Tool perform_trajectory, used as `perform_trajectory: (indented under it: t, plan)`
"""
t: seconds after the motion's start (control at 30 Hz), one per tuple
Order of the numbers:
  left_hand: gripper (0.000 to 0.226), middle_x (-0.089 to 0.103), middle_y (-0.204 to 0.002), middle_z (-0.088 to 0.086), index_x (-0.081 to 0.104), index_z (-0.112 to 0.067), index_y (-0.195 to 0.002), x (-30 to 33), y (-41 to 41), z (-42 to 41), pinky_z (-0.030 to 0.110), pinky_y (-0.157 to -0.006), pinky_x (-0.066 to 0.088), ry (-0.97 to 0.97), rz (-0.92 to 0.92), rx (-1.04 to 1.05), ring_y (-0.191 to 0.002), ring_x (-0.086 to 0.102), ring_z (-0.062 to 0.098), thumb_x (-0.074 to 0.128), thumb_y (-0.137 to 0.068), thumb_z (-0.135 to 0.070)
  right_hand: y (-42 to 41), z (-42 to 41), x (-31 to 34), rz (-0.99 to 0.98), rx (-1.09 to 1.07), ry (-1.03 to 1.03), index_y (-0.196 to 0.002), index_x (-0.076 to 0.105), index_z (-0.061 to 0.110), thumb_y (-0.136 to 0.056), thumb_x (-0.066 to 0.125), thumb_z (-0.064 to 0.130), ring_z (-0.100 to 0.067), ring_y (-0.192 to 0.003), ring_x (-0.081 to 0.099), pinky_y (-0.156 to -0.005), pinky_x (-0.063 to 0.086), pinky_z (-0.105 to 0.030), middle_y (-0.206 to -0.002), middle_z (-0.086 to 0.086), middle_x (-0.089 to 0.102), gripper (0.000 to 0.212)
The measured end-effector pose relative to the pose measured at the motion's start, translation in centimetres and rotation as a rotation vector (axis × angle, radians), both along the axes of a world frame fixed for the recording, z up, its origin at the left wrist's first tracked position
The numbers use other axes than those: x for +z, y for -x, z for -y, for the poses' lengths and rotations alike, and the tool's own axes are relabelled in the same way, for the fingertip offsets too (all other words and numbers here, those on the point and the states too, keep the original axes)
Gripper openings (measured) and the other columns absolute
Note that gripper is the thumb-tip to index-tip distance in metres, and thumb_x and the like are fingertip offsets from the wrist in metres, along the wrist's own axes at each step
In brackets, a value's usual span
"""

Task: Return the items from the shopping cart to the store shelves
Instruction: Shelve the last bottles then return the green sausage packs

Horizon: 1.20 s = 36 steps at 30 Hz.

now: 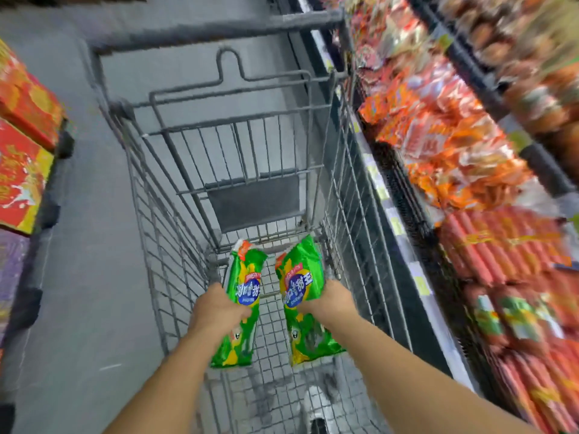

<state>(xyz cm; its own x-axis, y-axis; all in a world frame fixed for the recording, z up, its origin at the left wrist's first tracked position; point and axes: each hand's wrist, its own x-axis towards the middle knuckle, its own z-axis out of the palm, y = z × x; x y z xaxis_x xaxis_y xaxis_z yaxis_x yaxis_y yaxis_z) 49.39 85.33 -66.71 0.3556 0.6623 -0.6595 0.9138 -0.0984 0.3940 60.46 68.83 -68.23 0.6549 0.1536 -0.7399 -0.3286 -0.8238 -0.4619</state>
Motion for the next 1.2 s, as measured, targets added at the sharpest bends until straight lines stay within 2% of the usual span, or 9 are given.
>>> perform_trajectory:
  t: [0.2, 0.33, 0.47, 0.6, 0.73, 0.87, 0.97, 1.07, 1.2]
  plan:
    - [0.037, 0.072, -0.084, 0.009, 0.065, -0.013, -0.089, 11.3, 3.4, 0.2, 0.04, -0.074, 0.059, -0.036, 0.095, -0.156, -0.076, 0.07, 0.027, 0.083, -0.056, -0.02, 3.8, 2.7, 11.8, 0.165, 0.048, -0.04, -0.1, 0.056, 0.014, -0.065, 0.083, 0.024, -0.025, -0.091, 0.067, -0.078, 0.057, -0.036, -0.097, -0.004, 0.066, 0.046]
    - [0.03, 0.072, -0.084, 0.01, 0.062, -0.012, -0.089, 18.5, 6.1, 1.4, 0.038, -0.069, 0.059, -0.053, 0.21, -0.223, -0.071, 0.07, 0.026, 0.083, -0.068, -0.011, 7.7, 6.1, 19.2, 0.255, -0.027, -0.102, -0.097, 0.054, 0.018, -0.065, 0.083, 0.022, -0.024, -0.089, 0.067, -0.076, 0.058, -0.039, -0.095, -0.002, 0.064, 0.044]
    - [0.032, 0.073, -0.083, 0.008, 0.064, -0.014, -0.091, 24.3, 7.8, 3.8, 0.041, -0.072, 0.06, -0.06, 0.278, -0.345, -0.071, 0.071, 0.025, 0.084, -0.066, -0.015, 11.7, 10.9, 25.1, 0.314, -0.121, -0.153, -0.099, 0.055, 0.018, -0.065, 0.084, 0.022, -0.021, -0.088, 0.066, -0.079, 0.058, -0.041, -0.097, -0.003, 0.067, 0.045]
    - [0.032, 0.072, -0.082, 0.007, 0.063, -0.015, -0.09, 29.1, 8.0, 8.0, 0.037, -0.069, 0.058, -0.061, 0.316, -0.509, -0.071, 0.07, 0.024, 0.083, -0.065, -0.016, 15.3, 17.2, 30.0, 0.36, -0.189, -0.143, -0.096, 0.056, 0.017, -0.068, 0.084, 0.018, -0.018, -0.079, 0.064, -0.069, 0.059, -0.037, -0.093, -0.004, 0.065, 0.04]
    - [0.027, 0.072, -0.082, 0.006, 0.063, -0.016, -0.085, 32.7, 7.1, 14.6, 0.036, -0.069, 0.059, -0.05, 0.344, -0.697, -0.073, 0.07, 0.023, 0.083, -0.066, -0.015, 18.0, 24.2, 33.6, 0.45, -0.256, -0.038, -0.106, 0.058, 0.014, -0.063, 0.086, 0.027, -0.019, -0.082, 0.061, -0.07, 0.055, -0.033, -0.098, -0.004, 0.063, 0.052]
    - [0.029, 0.072, -0.087, 0.008, 0.065, -0.011, -0.092, 34.8, 6.3, 23.0, 0.03, -0.058, 0.055, -0.036, 0.368, -0.909, -0.073, 0.069, 0.022, 0.082, -0.069, -0.016, 21.0, 32.0, 35.5, 0.504, -0.326, 0.083, -0.117, 0.053, 0.015, -0.063, 0.084, 0.033, -0.024, -0.095, 0.06, -0.081, 0.054, -0.038, -0.111, -0.007, 0.062, 0.064]
    - [0.033, 0.074, -0.087, 0.009, 0.068, -0.009, -0.094, 35.9, 6.4, 30.4, 0.036, -0.066, 0.06, -0.042, 0.37, -1.082, -0.075, 0.071, 0.023, 0.083, -0.067, -0.019, 24.2, 38.5, 36.7, 0.537, -0.396, 0.182, -0.12, 0.05, 0.015, -0.065, 0.082, 0.036, -0.026, -0.101, 0.058, -0.083, 0.052, -0.036, -0.117, -0.007, 0.059, 0.066]
    - [0.036, 0.073, -0.088, 0.007, 0.066, -0.013, -0.095, 36.5, 7.5, 38.3, 0.04, -0.073, 0.061, -0.043, 0.381, -1.247, -0.076, 0.071, 0.023, 0.082, -0.065, -0.021, 28.3, 45.5, 37.1, 0.562, -0.474, 0.272, -0.117, 0.052, 0.014, -0.068, 0.079, 0.033, -0.029, -0.105, 0.059, -0.079, 0.05, -0.034, -0.114, -0.008, 0.059, 0.06]
    - [0.039, 0.072, -0.089, 0.006, 0.064, -0.017, -0.091, 37.7, 11.0, 49.0, 0.034, -0.069, 0.058, -0.124, 0.408, -1.495, -0.077, 0.069, 0.023, 0.08, -0.059, -0.032, 35.2, 55.0, 37.8, 0.584, -0.547, 0.415, -0.111, 0.052, 0.018, -0.071, 0.073, 0.032, -0.031, -0.1, 0.064, -0.075, 0.053, -0.037, -0.108, -0.009, 0.064, 0.047]
